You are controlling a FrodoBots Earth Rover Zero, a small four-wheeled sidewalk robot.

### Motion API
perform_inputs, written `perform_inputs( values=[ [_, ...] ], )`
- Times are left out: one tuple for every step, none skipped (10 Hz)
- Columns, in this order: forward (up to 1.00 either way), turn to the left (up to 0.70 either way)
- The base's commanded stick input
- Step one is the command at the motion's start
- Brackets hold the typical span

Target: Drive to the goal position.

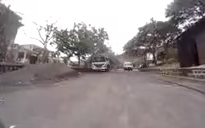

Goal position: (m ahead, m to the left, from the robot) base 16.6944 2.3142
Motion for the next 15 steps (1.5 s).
perform_inputs(
  values=[
    [0.7, 0.0],
    [0.7, 0.0],
    [0.7, -0.05],
    [0.7, -0.17],
    [0.7, -0.25],
    [0.7, -0.14],
    [0.7, -0.02],
    [0.7, 0.0],
    [0.7, 0.0],
    [0.7, 0.0],
    [0.7, 0.0],
    [0.7, 0.0],
    [0.7, 0.0],
    [0.7, 0.0],
    [0.7, 0.27]
  ],
)
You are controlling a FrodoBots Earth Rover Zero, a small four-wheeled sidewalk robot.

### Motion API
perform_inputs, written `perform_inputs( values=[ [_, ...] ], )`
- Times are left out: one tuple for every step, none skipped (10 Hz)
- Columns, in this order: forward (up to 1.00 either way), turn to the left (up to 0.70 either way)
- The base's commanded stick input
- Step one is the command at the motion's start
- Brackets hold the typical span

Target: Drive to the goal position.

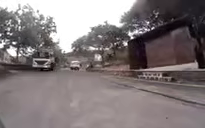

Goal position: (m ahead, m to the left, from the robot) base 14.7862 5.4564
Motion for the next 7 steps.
perform_inputs(
  values=[
    [0.7, 0.27],
    [0.7, 0.21],
    [0.7, 0.1],
    [0.7, 0.0],
    [0.7, 0.0],
    [0.7, 0.0],
    [0.7, 0.09]
  ],
)
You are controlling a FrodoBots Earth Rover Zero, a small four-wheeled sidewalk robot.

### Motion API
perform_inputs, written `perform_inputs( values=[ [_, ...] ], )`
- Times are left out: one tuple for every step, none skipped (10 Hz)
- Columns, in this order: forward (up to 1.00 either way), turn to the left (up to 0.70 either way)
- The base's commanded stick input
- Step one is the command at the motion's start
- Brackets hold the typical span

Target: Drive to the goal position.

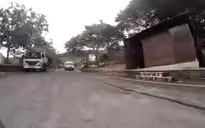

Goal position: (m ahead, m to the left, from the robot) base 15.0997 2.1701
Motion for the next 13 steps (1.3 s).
perform_inputs(
  values=[
    [0.7, 0.21],
    [0.7, 0.27],
    [0.7, 0.27],
    [0.7, 0.27],
    [0.7, 0.27],
    [0.7, 0.27],
    [0.7, 0.0],
    [0.7, 0.0],
    [0.7, 0.0],
    [0.7, 0.0],
    [0.7, 0.0],
    [0.7, 0.0],
    [0.7, 0.0]
  ],
)
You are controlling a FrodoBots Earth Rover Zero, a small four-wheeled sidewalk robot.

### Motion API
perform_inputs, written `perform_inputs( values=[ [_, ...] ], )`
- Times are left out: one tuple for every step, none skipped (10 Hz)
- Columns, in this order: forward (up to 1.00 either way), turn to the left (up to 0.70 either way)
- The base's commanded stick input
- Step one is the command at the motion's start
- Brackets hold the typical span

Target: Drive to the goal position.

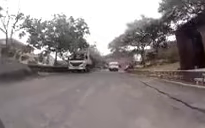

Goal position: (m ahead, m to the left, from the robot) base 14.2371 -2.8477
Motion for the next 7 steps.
perform_inputs(
  values=[
    [0.7, 0.17],
    [0.7, 0.05],
    [0.7, 0.0],
    [0.7, 0.0],
    [0.7, 0.0],
    [0.7, 0.0],
    [0.7, 0.0]
  ],
)
